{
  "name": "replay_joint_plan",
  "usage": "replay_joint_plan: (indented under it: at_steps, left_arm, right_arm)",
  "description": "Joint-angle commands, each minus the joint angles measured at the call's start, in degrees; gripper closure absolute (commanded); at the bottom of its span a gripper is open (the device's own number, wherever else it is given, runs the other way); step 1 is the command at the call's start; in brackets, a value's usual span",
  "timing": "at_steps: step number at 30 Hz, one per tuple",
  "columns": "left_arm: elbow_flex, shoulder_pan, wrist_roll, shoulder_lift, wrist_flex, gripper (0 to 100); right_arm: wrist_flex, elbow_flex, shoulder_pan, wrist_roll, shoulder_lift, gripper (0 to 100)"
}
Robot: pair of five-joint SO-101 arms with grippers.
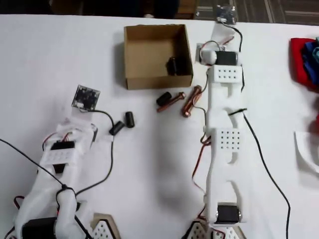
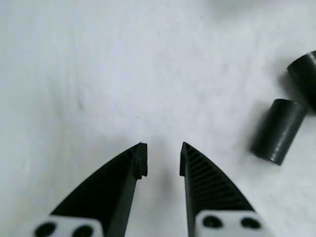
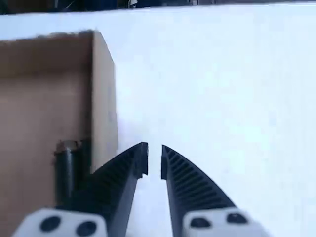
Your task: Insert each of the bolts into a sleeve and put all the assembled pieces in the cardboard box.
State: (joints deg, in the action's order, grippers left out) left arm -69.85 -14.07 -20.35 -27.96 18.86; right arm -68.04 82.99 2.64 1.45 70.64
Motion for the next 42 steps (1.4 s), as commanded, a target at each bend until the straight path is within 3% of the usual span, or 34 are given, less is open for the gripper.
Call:
replay_joint_plan:
  at_steps: [1,10,33,42]
  left_arm:
    - [0.13,0.44,0.35,-0.18,-1.05,86]
    - [0.13,0.44,0.35,-0.18,-1.14,86]
    - [0.13,0.44,0.35,-0.18,-1.14,86]
    - [0.13,0.26,0.35,-0.18,-1.23,86]
  right_arm:
    - [-0.22,1.93,0.04,-0.62,1.98,96.7]
    - [-3.38,2.64,4.18,-0.62,3.56,96.7]
    - [-10.07,9.49,4.53,-0.62,3.47,96.6]
    - [-30.37,12.48,5.58,-0.62,-9.54,96.4]
